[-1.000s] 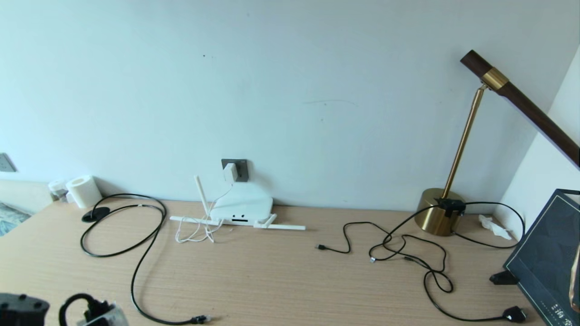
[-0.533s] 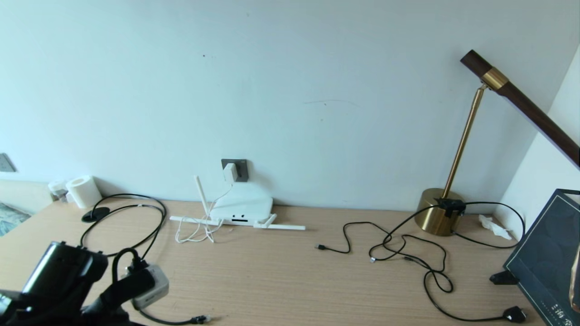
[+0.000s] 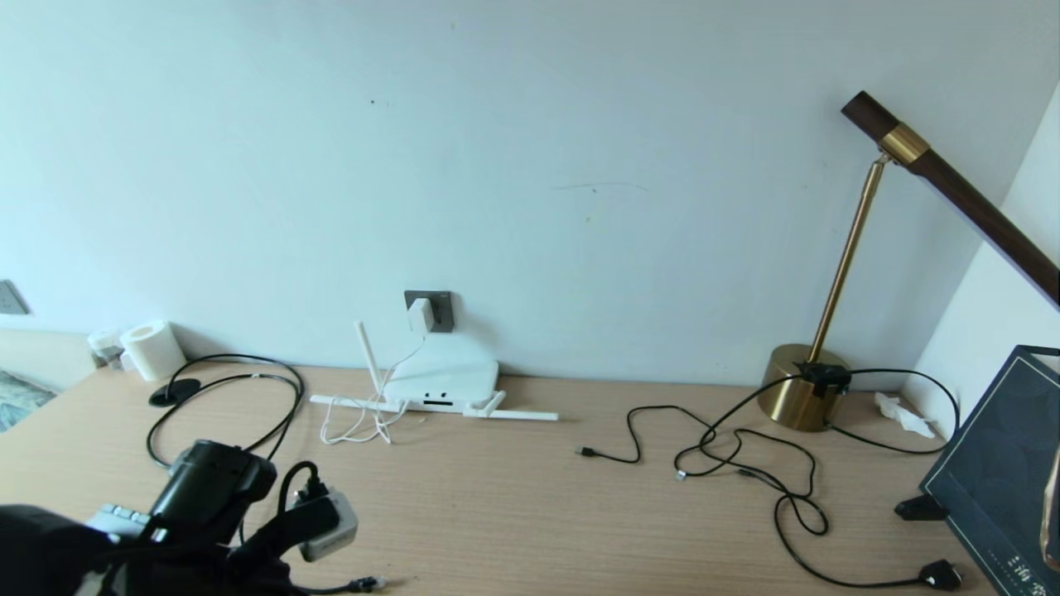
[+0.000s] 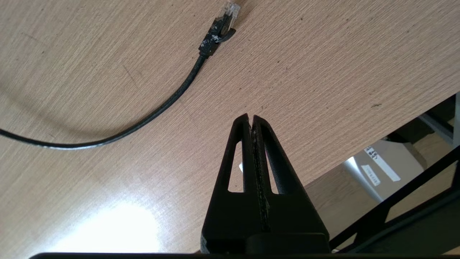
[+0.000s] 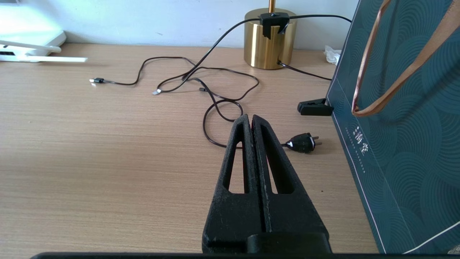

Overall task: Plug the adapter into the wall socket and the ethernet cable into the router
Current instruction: Pick up cable

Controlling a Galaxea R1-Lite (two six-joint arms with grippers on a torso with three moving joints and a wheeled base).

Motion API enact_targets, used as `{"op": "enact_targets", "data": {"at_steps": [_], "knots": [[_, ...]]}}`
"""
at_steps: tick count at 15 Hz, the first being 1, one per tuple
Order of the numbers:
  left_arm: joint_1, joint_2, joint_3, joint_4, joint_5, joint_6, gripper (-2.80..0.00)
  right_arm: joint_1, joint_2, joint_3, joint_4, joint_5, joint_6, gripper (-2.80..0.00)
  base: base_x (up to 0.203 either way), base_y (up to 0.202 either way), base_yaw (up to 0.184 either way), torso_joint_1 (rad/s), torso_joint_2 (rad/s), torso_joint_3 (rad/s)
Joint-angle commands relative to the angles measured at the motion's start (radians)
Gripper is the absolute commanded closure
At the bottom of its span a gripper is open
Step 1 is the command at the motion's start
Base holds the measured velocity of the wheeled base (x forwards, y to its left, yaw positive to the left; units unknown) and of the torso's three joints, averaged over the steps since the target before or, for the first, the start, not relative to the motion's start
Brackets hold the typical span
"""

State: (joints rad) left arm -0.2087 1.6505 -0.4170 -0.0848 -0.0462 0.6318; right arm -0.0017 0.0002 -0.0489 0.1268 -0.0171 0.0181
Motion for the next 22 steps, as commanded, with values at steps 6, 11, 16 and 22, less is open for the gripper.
{"op": "enact_targets", "data": {"at_steps": [6, 11, 16, 22], "knots": [[0.065, 0.106, -0.007, -0.097, -0.012, 0.299, 0.00, 0.000, 0.000, 0.000, 0.001, 0.000, 0.000, 0.00, 0.000, 0.000, 0.000, 0.000, 0.00, 0.000], [0.113, 0.178, -0.081, -0.096, -0.118, 0.418, 0.00, 0.000, 0.000, 0.000, 0.001, 0.000, 0.000, 0.00, 0.000, 0.000, 0.000, 0.000, 0.00, 0.000], [0.123, 0.253, -0.150, -0.092, -0.146, 0.469, 0.00, 0.000, 0.000, 0.000, 0.001, 0.000, 0.000, 0.00, 0.000, 0.000, 0.000, 0.000, 0.00, 0.000], [0.129, 0.295, -0.190, -0.096, -0.150, 0.503, 0.00, 0.000, 0.000, 0.000, 0.001, 0.000, 0.000, 0.00, 0.000, 0.000, 0.000, 0.000, 0.00, 0.000]]}}
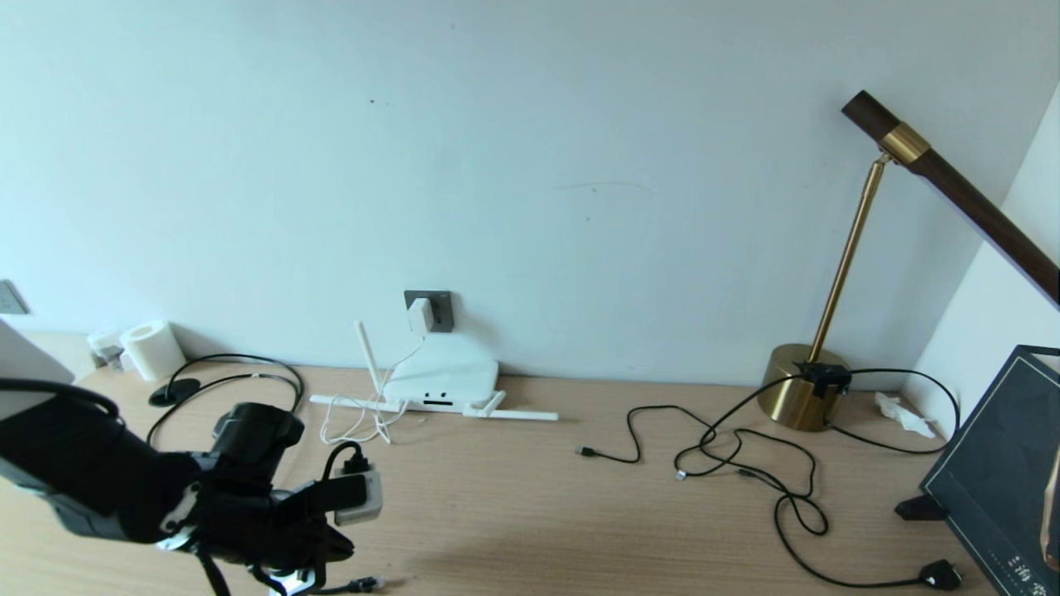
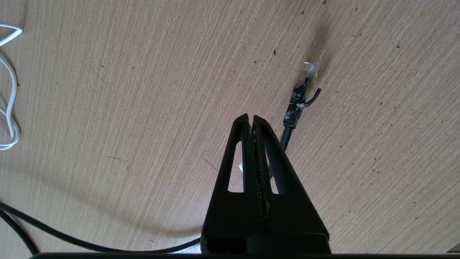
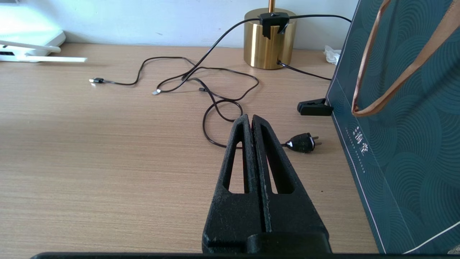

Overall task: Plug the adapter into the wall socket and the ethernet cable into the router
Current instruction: Pick up cable

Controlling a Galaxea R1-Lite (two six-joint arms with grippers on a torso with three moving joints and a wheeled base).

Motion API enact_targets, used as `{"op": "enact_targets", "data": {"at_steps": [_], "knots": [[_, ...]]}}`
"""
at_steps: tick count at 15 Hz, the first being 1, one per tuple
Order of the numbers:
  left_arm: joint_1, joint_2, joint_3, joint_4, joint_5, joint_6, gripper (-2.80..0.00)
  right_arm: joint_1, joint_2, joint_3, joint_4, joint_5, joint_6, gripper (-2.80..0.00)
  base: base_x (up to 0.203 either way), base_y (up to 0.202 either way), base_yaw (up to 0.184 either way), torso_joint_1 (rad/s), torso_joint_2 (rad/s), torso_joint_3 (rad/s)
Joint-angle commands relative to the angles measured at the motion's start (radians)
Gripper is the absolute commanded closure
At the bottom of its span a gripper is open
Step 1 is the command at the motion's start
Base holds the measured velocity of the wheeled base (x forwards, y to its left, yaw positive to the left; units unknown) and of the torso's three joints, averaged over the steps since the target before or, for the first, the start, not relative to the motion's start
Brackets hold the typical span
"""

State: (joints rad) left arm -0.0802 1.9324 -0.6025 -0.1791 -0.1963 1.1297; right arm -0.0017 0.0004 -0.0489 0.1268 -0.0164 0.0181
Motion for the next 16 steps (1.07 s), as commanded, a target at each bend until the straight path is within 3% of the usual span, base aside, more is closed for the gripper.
{"op": "enact_targets", "data": {"at_steps": [1, 6, 7, 16], "knots": [[0.000, 0.013, -0.007, -0.003, -0.010, 0.007, 0.00, 0.000, 0.000, 0.000, 0.001, 0.000, 0.000, 0.00, 0.000, 0.000, 0.000, 0.000, 0.00, 0.000], [0.000, 0.005, 0.000, -0.003, -0.026, 0.016, 0.00, 0.000, 0.000, 0.000, 0.001, 0.000, 0.000, 0.00, 0.000, 0.000, 0.000, 0.000, 0.00, 0.000], [0.002, 0.005, 0.003, -0.002, -0.026, 0.022, -2.80, 0.000, 0.000, 0.000, 0.001, 0.000, 0.000, 0.00, 0.000, 0.000, 0.000, 0.000, 0.00, 0.000], [0.021, 0.096, -0.056, 0.007, -0.023, 0.048, -2.80, 0.000, 0.000, 0.000, 0.001, 0.000, 0.000, 0.00, 0.000, 0.000, 0.000, 0.000, 0.00, 0.000]]}}
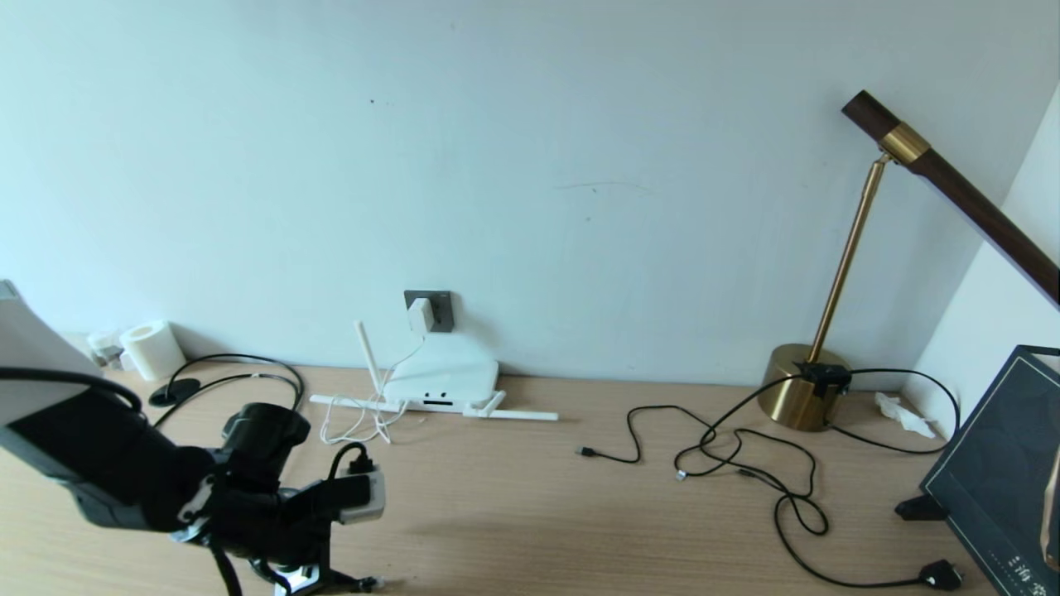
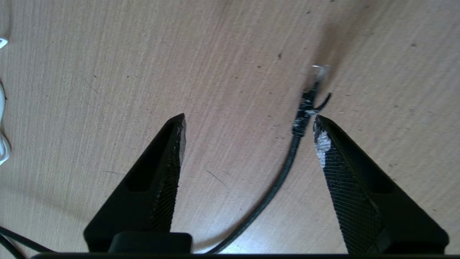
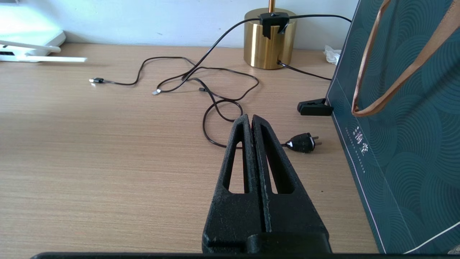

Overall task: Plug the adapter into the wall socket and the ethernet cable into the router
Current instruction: Pick up cable

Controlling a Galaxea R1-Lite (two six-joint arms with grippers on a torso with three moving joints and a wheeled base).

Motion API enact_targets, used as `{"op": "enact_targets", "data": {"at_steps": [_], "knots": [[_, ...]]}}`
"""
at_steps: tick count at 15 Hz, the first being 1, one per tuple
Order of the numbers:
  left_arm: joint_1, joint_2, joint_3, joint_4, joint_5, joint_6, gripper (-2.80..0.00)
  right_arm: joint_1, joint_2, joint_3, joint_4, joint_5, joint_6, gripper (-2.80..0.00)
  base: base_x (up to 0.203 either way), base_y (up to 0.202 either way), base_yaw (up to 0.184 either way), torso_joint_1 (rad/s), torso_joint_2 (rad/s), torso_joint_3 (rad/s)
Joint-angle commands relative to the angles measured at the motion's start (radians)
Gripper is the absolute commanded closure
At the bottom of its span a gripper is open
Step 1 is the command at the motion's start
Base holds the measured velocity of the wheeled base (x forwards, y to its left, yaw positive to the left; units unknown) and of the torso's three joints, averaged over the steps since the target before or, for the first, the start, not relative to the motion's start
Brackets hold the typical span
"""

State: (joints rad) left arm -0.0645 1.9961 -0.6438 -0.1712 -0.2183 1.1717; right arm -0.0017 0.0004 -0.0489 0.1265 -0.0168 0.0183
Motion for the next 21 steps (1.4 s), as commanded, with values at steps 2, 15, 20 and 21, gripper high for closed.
{"op": "enact_targets", "data": {"at_steps": [2, 15, 20, 21], "knots": [[0.012, 0.064, -0.035, 0.001, -0.003, 0.006, -2.80, 0.000, 0.000, 0.000, 0.001, 0.000, 0.000, 0.00, 0.000, 0.000, 0.000, 0.000, 0.00, 0.000], [0.011, -0.001, -0.026, 0.037, -0.010, 0.045, -2.80, 0.000, 0.000, 0.000, 0.001, 0.000, 0.000, 0.00, 0.000, 0.000, 0.000, 0.000, 0.00, 0.000], [0.011, -0.050, -0.015, 0.129, -0.008, 0.082, -2.80, 0.000, 0.000, 0.000, 0.001, 0.000, 0.000, 0.00, 0.000, 0.000, 0.000, 0.000, 0.00, 0.000], [0.011, -0.039, -0.002, 0.121, -0.007, 0.083, -2.80, 0.000, 0.000, 0.000, 0.001, 0.000, 0.000, 0.00, 0.000, 0.000, 0.000, 0.000, 0.00, 0.000]]}}
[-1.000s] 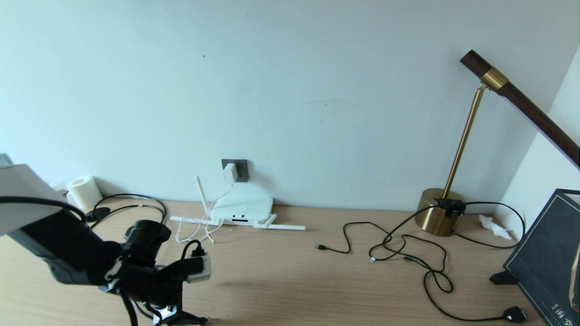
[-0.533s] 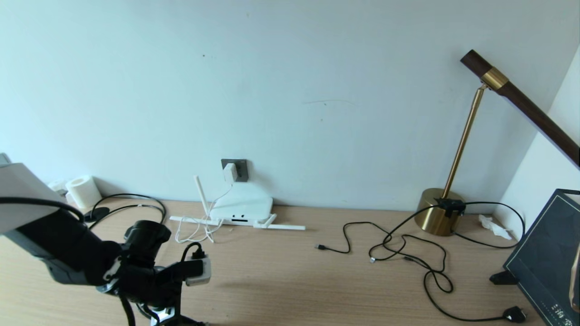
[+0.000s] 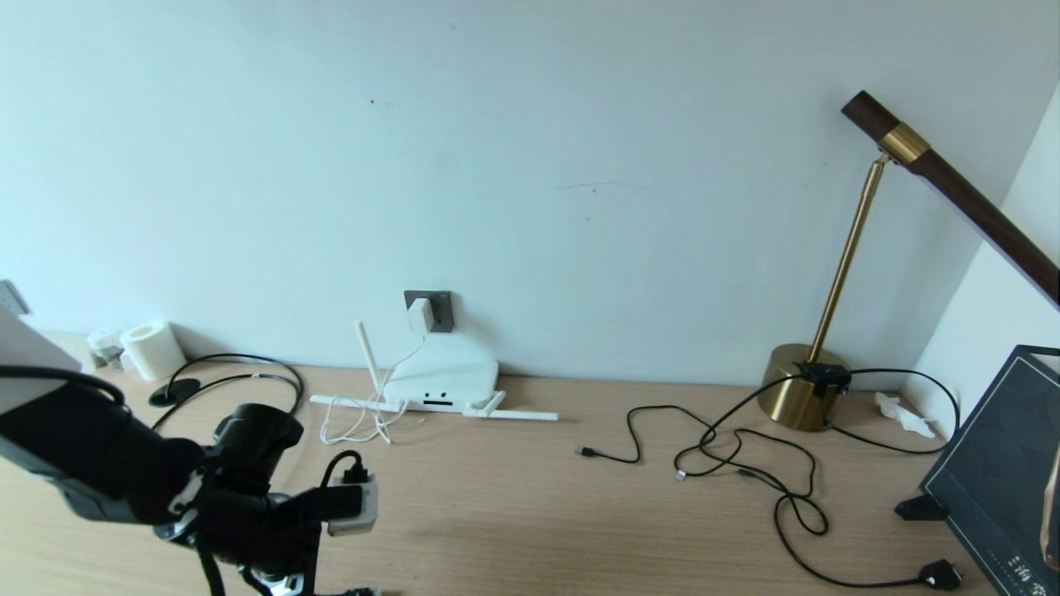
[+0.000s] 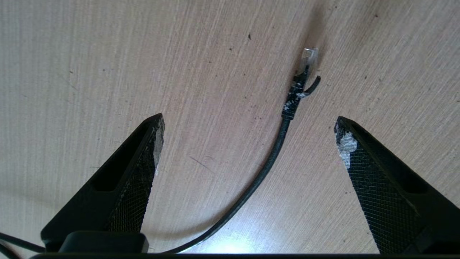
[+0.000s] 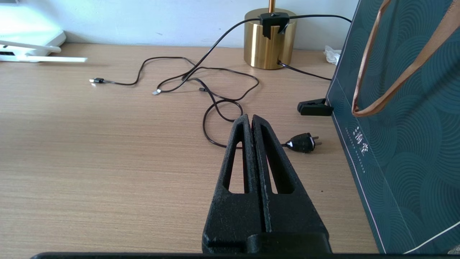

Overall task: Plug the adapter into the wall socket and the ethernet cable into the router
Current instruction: Pick up cable

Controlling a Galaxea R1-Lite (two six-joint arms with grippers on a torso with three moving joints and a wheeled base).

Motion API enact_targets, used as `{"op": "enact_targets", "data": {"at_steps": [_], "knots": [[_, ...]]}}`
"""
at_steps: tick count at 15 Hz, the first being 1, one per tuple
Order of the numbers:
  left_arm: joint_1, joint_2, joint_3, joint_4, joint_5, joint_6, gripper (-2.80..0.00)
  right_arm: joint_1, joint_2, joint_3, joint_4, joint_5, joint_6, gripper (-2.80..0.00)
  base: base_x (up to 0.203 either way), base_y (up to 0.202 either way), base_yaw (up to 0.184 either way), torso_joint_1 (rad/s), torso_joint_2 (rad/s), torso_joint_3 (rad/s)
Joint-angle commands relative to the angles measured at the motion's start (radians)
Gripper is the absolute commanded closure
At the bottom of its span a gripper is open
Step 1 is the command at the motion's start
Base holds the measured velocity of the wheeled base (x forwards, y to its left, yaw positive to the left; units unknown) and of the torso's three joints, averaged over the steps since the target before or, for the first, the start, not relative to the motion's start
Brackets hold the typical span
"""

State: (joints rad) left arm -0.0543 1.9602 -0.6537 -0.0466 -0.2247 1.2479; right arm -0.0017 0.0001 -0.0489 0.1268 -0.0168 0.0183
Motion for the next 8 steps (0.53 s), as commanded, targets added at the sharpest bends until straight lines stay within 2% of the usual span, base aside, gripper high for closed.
{"op": "enact_targets", "data": {"at_steps": [1, 8], "knots": [[0.000, 0.010, 0.008, -0.004, -0.001, 0.007, -2.80, 0.000, 0.000, 0.000, 0.001, 0.000, 0.000, 0.00, 0.000, 0.000, 0.000, 0.000, 0.00, 0.000], [-0.007, 0.060, -0.001, -0.010, -0.002, 0.005, -2.80, 0.000, 0.000, 0.000, 0.001, 0.000, 0.000, 0.00, 0.000, 0.000, 0.000, 0.000, 0.00, 0.000]]}}
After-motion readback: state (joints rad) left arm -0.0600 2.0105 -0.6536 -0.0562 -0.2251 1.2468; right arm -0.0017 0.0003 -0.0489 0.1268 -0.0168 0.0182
